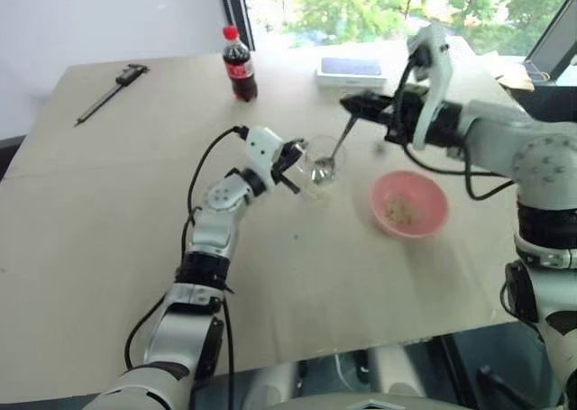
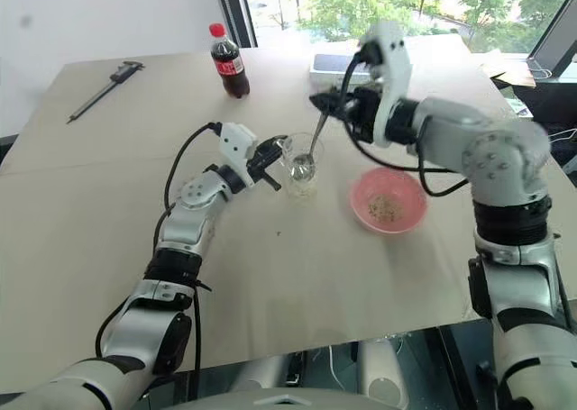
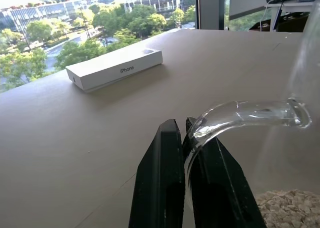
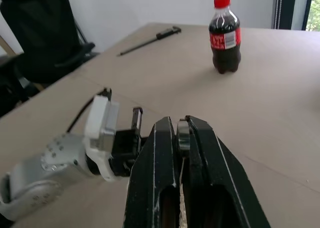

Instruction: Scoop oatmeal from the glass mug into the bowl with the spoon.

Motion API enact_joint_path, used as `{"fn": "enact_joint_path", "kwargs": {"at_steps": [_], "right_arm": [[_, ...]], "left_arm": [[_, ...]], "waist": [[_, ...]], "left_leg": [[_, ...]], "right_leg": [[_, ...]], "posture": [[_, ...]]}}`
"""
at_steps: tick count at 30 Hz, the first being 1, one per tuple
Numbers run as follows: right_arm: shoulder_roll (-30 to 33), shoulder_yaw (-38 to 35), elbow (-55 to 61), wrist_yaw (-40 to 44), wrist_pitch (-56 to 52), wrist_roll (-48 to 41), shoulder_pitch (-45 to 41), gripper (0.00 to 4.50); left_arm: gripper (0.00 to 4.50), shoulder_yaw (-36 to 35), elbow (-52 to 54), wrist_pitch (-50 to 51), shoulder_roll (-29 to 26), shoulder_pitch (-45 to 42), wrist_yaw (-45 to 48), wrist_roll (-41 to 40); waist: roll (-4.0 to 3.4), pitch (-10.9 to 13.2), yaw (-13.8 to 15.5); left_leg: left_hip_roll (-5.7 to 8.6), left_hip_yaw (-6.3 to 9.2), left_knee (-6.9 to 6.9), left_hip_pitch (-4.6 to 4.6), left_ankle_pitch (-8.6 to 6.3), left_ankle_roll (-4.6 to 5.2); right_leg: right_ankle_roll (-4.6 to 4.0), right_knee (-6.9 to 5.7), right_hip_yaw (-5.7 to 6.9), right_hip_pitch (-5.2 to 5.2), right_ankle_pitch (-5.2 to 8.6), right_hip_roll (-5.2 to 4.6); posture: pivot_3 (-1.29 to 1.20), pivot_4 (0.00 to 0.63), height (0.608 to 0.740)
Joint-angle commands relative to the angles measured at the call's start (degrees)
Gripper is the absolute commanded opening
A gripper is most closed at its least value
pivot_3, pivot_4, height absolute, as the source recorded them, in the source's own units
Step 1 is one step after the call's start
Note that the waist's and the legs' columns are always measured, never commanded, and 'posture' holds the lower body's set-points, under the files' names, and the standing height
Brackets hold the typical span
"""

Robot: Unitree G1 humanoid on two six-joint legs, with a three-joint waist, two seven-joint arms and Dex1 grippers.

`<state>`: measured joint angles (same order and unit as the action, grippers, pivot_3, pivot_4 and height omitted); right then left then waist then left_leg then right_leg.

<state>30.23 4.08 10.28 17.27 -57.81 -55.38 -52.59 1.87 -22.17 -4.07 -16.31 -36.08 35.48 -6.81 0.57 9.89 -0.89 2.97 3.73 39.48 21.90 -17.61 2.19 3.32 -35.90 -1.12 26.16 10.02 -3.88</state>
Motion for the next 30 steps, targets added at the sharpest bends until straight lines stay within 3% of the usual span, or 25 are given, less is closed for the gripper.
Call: {"fn": "enact_joint_path", "kwargs": {"at_steps": [1, 11, 16, 23, 30], "right_arm": [[0.03, 4.96, 3.28, 4.92, 7.83, 9.94, 1.24, 0.00], [-3.53, 6.83, 3.82, 9.61, 11.08, 18.60, 5.41, 0.00], [-9.66, -1.58, 4.33, 3.61, -1.19, 9.12, 5.98, 0.00], [-16.60, -18.24, -1.99, -9.76, -14.26, 0.57, -1.01, 0.00], [-14.28, -28.05, -5.98, -15.63, -19.73, -1.59, -3.99, 0.00]], "left_arm": [[0.04, 0.80, 4.45, -0.27, -0.64, -2.20, 0.20, 0.83], [0.04, 0.86, 5.95, 0.88, -0.79, -2.15, 0.27, 0.79], [0.04, 0.64, 5.68, 0.90, -0.88, -2.28, 0.22, 0.80], [0.04, 1.02, 3.46, -0.94, 0.31, -2.33, -0.56, 1.50], [0.04, 1.06, -0.49, -5.73, 3.46, -3.39, -3.02, 2.20]], "waist": [[0.00, 0.00, 0.03], [0.00, 0.00, 0.08], [0.00, 0.00, 0.09], [0.00, 0.00, 0.09], [-0.01, 0.00, 0.23]], "left_leg": [[0.00, 0.00, 0.00, 0.00, 0.00, 0.00], [0.04, 0.03, 0.02, 0.01, 0.01, -0.01], [0.03, 0.05, 0.03, 0.01, 0.01, -0.02], [0.05, 0.07, 0.04, 0.00, 0.01, -0.03], [0.14, 0.06, 0.03, 0.04, 0.01, -0.02]], "right_leg": [[0.00, 0.00, 0.00, 0.00, 0.00, 0.00], [0.00, 0.03, 0.01, 0.02, 0.00, -0.01], [0.00, 0.01, 0.00, 0.02, 0.00, -0.02], [0.00, -0.03, 0.01, 0.02, 0.00, -0.04], [0.00, 0.01, 0.02, 0.02, 0.00, -0.08]], "posture": [[0.00, 0.150, 0.740], [0.00, 0.150, 0.740], [0.00, 0.150, 0.740], [0.00, 0.150, 0.740], [0.00, 0.150, 0.740]]}}
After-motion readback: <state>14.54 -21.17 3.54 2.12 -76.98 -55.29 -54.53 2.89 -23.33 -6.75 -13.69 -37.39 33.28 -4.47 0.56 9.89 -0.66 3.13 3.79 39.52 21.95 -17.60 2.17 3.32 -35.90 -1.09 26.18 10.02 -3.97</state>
